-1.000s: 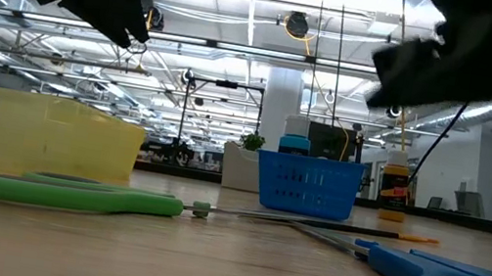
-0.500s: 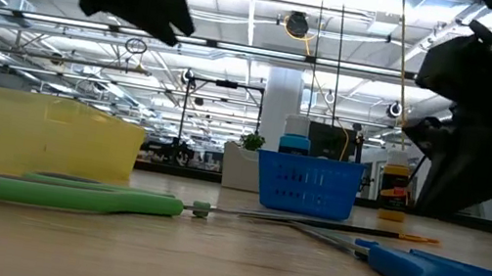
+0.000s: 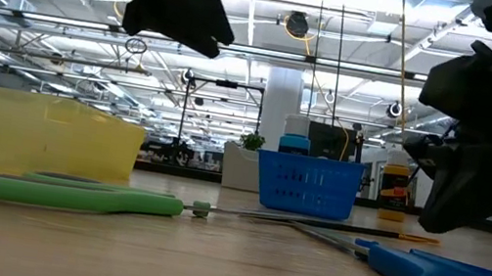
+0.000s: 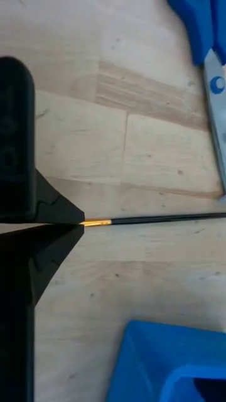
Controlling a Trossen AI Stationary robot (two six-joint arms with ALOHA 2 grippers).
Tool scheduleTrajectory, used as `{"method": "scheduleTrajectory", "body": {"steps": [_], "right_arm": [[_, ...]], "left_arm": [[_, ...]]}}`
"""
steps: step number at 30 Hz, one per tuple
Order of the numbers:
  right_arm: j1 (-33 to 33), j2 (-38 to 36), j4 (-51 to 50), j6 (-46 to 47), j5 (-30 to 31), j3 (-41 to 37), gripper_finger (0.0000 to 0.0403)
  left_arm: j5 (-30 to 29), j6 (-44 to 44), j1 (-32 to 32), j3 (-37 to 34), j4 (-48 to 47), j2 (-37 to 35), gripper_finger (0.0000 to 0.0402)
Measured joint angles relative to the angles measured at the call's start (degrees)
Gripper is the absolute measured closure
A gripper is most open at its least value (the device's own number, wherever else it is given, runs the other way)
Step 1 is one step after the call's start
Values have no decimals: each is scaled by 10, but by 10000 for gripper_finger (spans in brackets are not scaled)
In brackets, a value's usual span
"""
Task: Pick & Place Paint Supplies
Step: Put the gold paint brush into the yellow bin
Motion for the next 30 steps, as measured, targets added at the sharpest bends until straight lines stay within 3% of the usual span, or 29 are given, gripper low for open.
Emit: {"method": "scheduleTrajectory", "body": {"steps": [12, 15, 18, 30], "right_arm": [[-7, 45, 29, 2, 3, -13, 403], [-9, 45, 27, 2, 1, -13, 403], [-10, 46, 26, 5, 0, -14, 403], [-10, 47, 22, 15, -1, -14, 403]], "left_arm": [[18, 6, 9, 0, 12, 7, 245], [62, 6, 8, 0, 14, 14, 245], [100, 15, 4, 0, 30, 41, 245], [144, 150, 16, 0, 187, 201, 245]]}}
